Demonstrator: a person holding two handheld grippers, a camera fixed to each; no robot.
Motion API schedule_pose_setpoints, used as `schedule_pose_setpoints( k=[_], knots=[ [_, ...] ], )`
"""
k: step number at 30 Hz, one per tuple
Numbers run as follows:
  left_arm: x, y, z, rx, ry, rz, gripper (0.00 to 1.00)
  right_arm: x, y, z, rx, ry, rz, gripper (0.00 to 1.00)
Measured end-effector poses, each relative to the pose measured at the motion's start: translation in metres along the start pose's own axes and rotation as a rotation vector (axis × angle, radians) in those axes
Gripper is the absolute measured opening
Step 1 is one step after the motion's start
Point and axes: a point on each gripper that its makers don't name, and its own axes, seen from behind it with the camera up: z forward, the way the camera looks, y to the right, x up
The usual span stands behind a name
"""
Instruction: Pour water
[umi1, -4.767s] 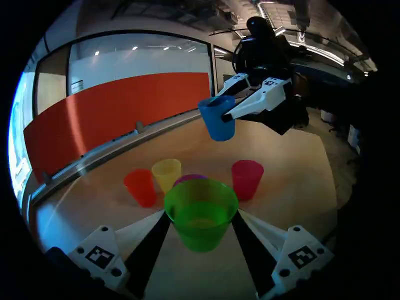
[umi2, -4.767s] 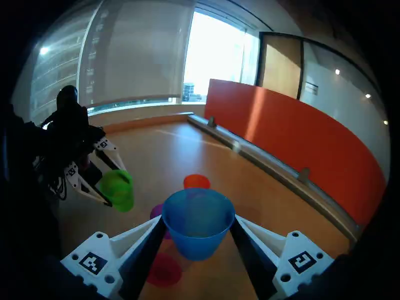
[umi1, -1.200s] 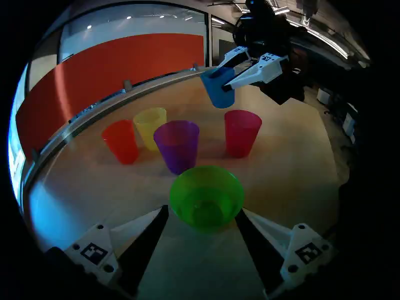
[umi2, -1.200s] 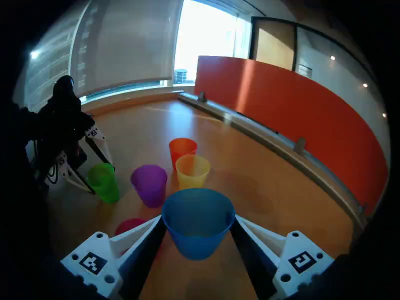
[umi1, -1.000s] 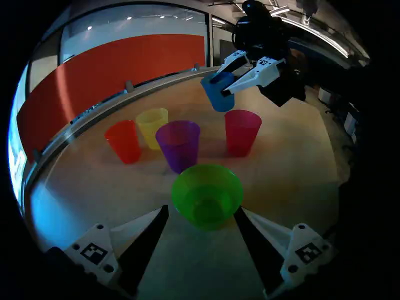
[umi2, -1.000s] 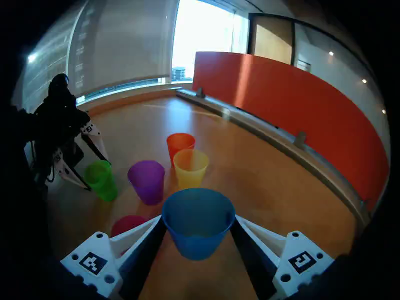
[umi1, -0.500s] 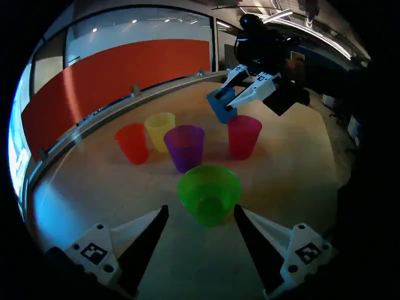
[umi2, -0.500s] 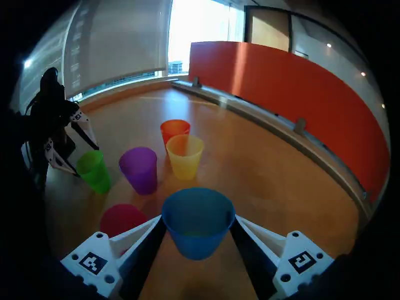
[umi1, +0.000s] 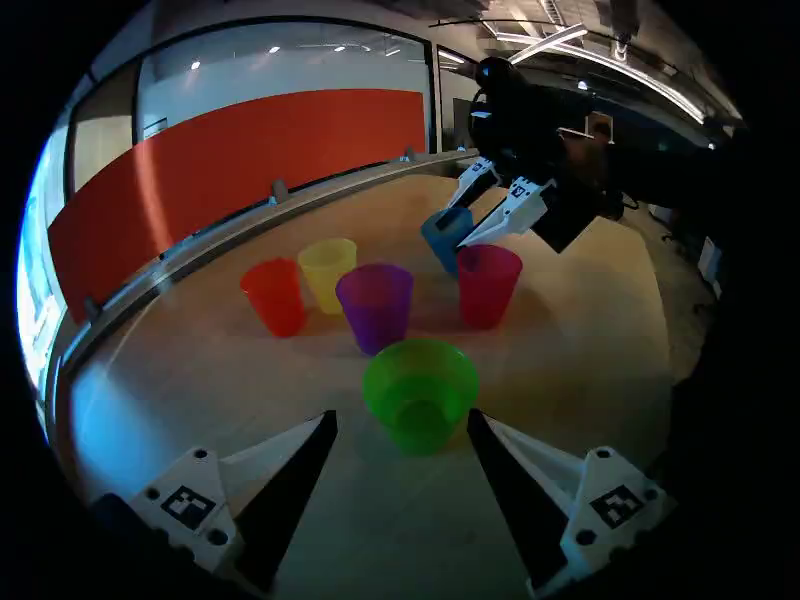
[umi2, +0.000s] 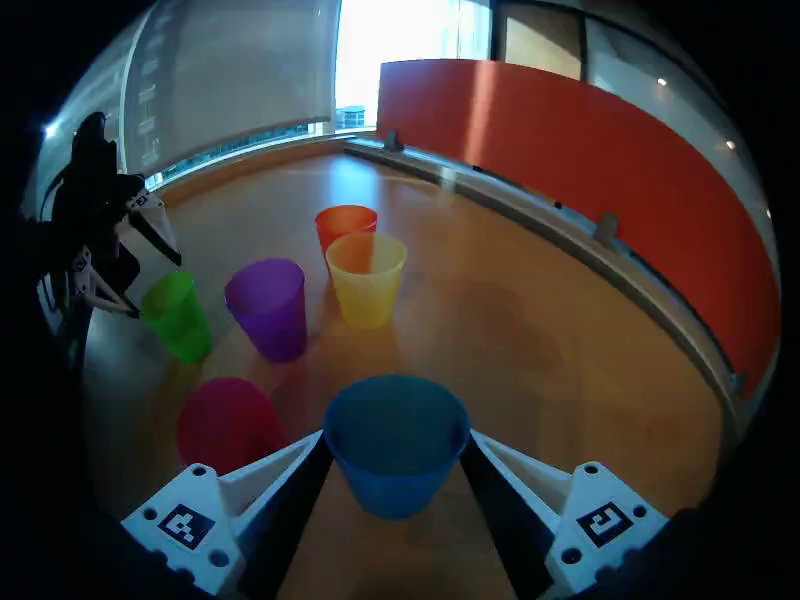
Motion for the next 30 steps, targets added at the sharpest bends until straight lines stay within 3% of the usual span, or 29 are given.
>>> schedule_pose_setpoints(
  k=[30],
  knots=[
    [0.008, 0.005, -0.007, -0.004, 0.02, 0.008, 0.97, -0.02, -0.001, -0.013, -0.001, -0.039, 0.011, 0.9]
  ],
)
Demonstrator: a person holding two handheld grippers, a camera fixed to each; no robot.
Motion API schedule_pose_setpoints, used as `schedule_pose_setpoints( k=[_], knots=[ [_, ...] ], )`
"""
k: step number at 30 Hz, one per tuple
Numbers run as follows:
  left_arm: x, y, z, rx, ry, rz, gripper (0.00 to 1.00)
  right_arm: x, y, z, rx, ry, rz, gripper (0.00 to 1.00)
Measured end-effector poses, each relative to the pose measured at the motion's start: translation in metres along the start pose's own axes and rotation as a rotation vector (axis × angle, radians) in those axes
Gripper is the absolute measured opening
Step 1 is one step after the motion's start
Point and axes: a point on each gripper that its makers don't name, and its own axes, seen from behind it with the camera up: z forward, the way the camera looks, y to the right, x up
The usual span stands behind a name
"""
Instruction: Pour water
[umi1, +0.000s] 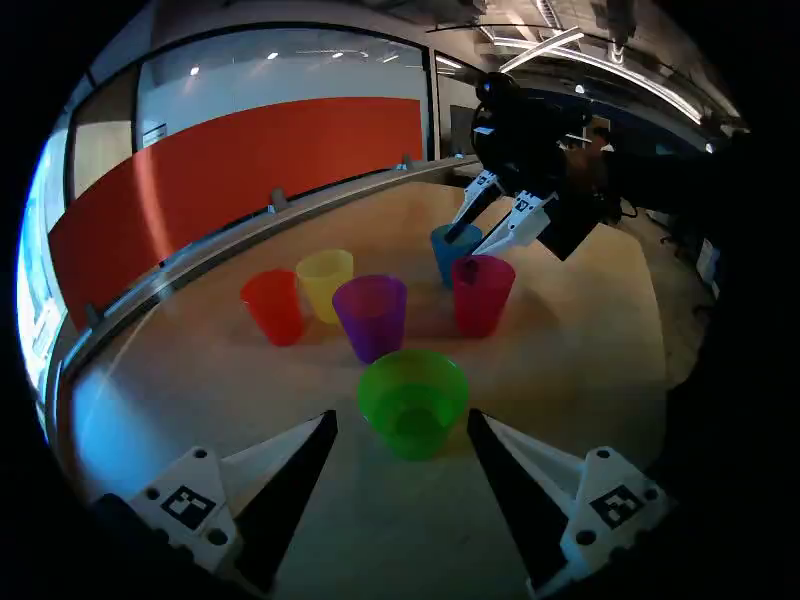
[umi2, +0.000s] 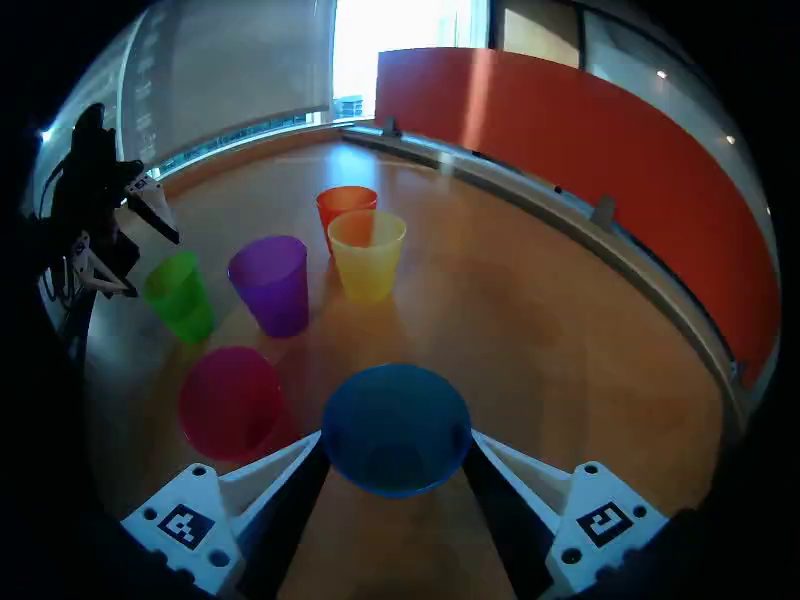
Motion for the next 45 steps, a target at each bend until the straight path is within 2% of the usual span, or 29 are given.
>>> schedule_pose_setpoints(
  k=[15, 20, 25, 36, 45],
  knots=[
    [0.001, 0.003, 0.0, -0.007, 0.005, 0.001, 0.97, -0.012, 0.001, -0.004, -0.014, -0.028, -0.001, 0.91],
    [0.0, 0.003, 0.0, -0.006, 0.004, 0.002, 0.97, -0.017, 0.002, -0.003, -0.023, -0.04, -0.003, 0.98],
    [0.0, 0.002, -0.001, 0.0, 0.004, 0.002, 0.98, -0.019, 0.002, -0.004, -0.024, -0.042, 0.003, 0.99],
    [-0.001, -0.008, -0.006, 0.032, 0.009, -0.012, 0.97, -0.025, 0.001, -0.014, -0.04, -0.033, 0.012, 0.99],
    [-0.001, -0.019, -0.015, 0.076, 0.031, -0.049, 0.97, -0.034, -0.002, -0.025, -0.056, -0.036, 0.017, 0.99]
  ],
)
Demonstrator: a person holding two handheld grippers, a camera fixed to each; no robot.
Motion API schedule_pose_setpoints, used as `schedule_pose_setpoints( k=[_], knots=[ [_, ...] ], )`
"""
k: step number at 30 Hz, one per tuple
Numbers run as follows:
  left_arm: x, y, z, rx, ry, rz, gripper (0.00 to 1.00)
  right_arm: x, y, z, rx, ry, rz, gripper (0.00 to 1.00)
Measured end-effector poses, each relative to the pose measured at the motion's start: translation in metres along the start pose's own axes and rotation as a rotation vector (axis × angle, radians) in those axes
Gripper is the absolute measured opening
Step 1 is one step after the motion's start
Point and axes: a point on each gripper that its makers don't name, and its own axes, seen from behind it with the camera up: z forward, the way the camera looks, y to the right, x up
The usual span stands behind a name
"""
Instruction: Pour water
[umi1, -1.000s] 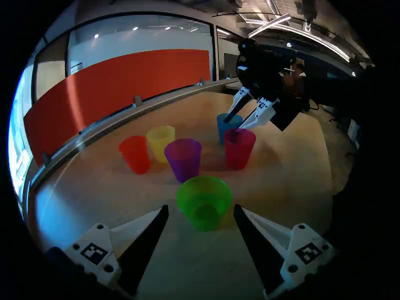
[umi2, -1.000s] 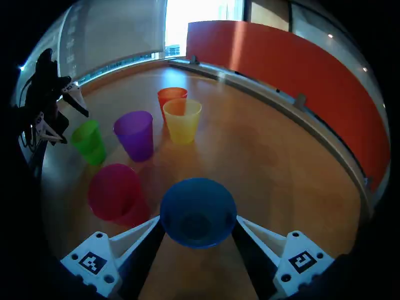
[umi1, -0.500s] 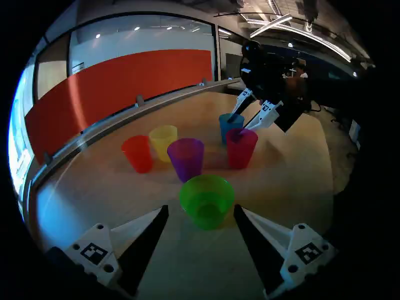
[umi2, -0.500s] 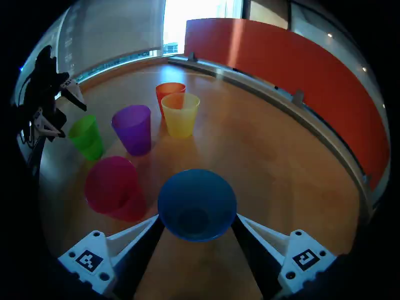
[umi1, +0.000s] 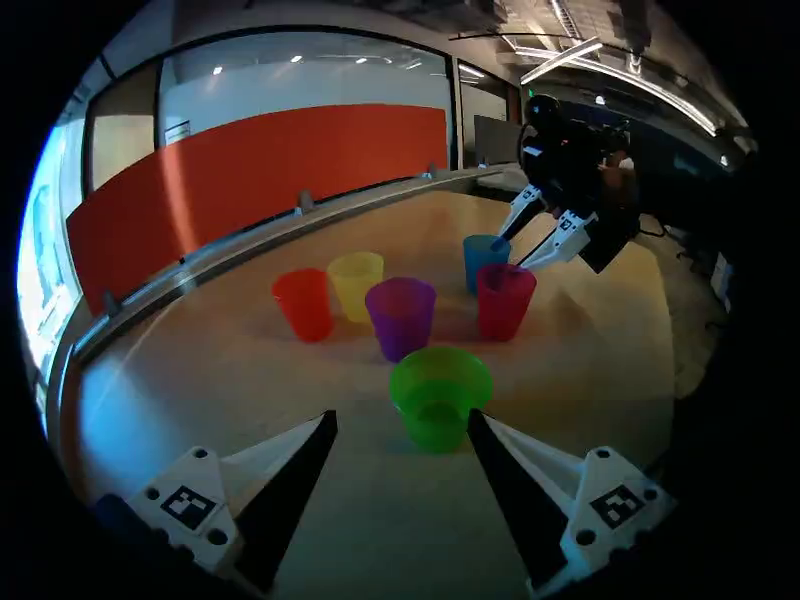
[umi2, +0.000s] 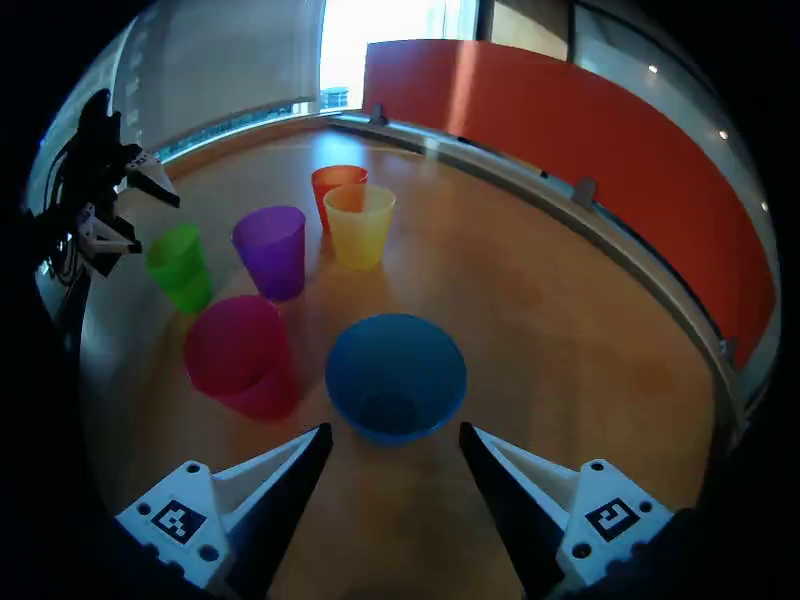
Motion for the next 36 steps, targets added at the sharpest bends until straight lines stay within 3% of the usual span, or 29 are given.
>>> schedule_pose_setpoints(
  k=[14, 28, 36],
  knots=[
    [0.001, -0.032, -0.016, 0.104, 0.041, -0.083, 0.97, -0.016, 0.002, -0.023, -0.034, -0.006, 0.017, 0.99],
    [0.003, -0.049, -0.028, 0.169, 0.07, -0.109, 0.97, -0.023, 0.002, -0.035, -0.062, 0.004, 0.041, 0.99],
    [0.003, -0.072, -0.04, 0.248, 0.106, -0.158, 0.97, -0.022, 0.004, -0.046, -0.102, 0.035, 0.073, 0.99]
  ],
)
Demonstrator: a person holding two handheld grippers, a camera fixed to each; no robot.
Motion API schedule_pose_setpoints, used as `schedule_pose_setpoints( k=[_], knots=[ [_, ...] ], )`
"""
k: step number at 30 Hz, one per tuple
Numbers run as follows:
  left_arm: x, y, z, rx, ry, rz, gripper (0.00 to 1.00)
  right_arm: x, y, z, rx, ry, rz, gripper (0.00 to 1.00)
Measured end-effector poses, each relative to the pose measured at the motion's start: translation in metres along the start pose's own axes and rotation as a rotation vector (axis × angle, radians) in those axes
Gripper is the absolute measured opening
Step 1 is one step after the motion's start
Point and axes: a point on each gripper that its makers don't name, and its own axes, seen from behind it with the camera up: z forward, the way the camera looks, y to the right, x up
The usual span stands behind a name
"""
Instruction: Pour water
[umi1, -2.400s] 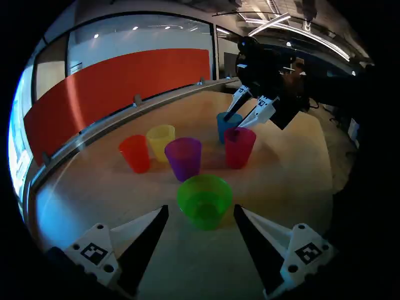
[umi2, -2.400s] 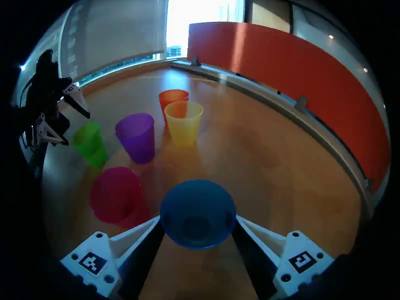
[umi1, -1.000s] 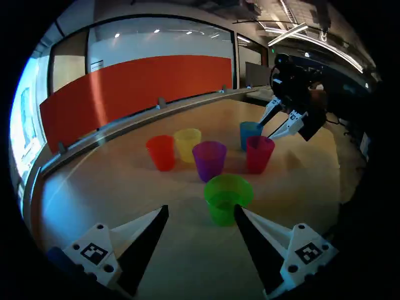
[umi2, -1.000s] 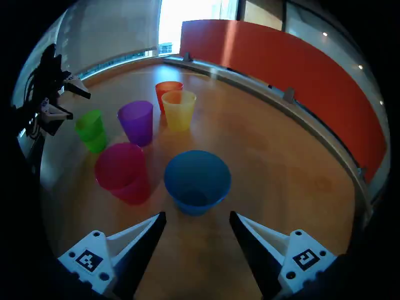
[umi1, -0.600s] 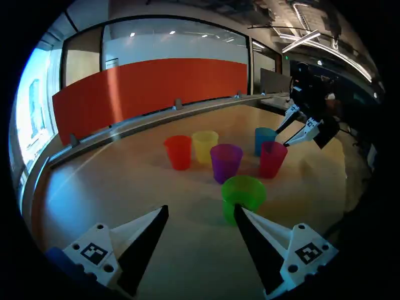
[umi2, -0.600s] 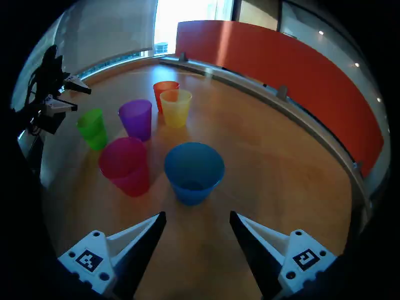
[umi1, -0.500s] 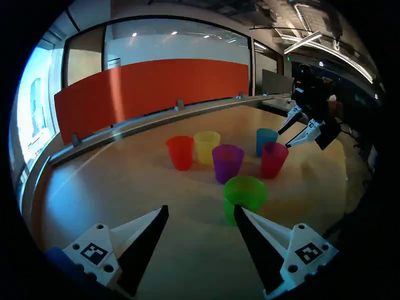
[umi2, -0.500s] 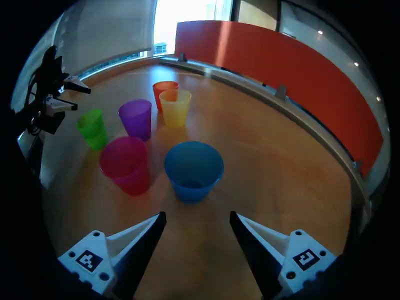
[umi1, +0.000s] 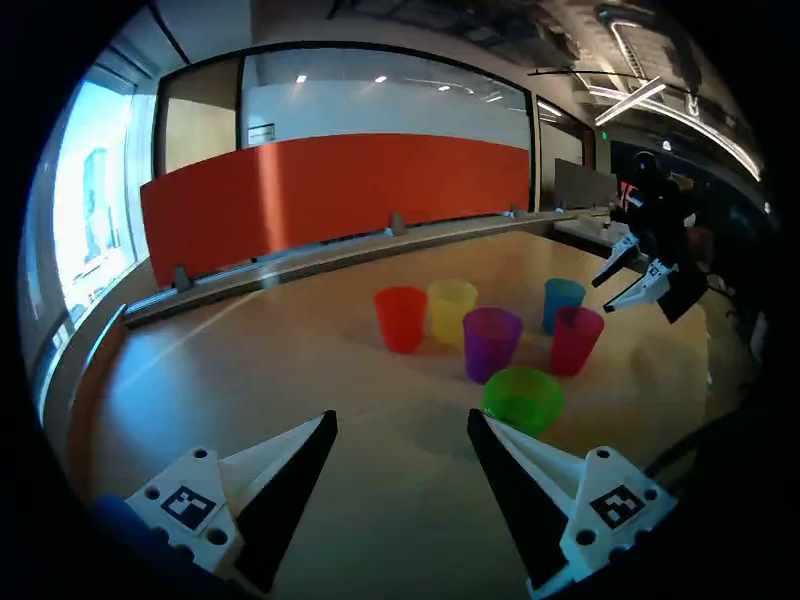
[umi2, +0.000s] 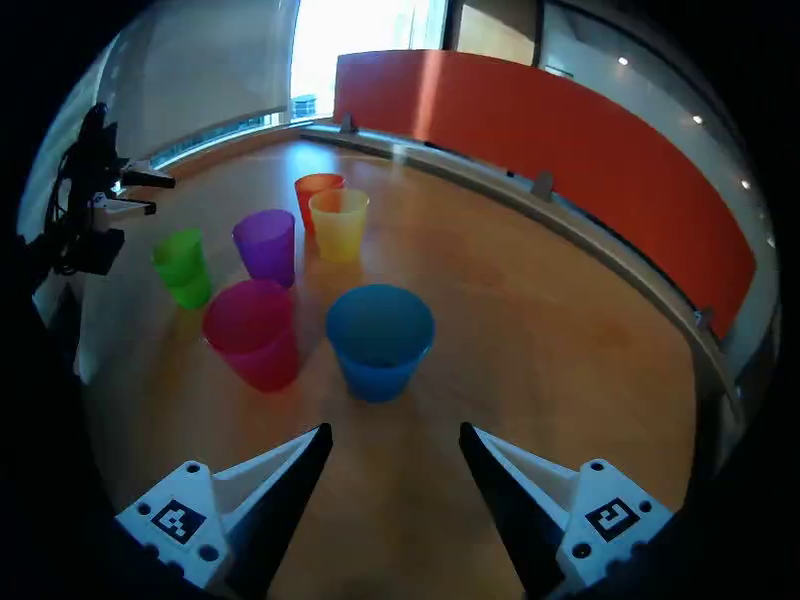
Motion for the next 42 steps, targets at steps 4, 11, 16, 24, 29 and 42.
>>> schedule_pose_setpoints(
  k=[4, 11, 16, 24, 29, 42],
  knots=[
    [0.001, -0.017, -0.005, 0.054, 0.025, -0.043, 0.97, 0.005, 0.001, -0.006, -0.028, 0.04, 0.036, 0.99],
    [0.001, -0.036, -0.012, 0.126, 0.068, -0.105, 0.97, 0.009, 0.006, -0.017, -0.092, 0.113, 0.092, 0.99],
    [0.004, -0.04, -0.015, 0.15, 0.096, -0.127, 0.97, 0.013, 0.007, -0.024, -0.139, 0.158, 0.115, 0.99],
    [0.01, -0.046, -0.018, 0.184, 0.132, -0.158, 0.97, 0.026, 0.014, -0.034, -0.232, 0.248, 0.169, 0.99],
    [0.014, -0.049, -0.02, 0.202, 0.151, -0.149, 0.97, 0.04, 0.022, -0.043, -0.294, 0.323, 0.192, 0.99],
    [0.035, -0.057, -0.029, 0.263, 0.228, -0.135, 0.97, 0.074, 0.037, -0.064, -0.407, 0.509, 0.218, 0.99]
  ],
)
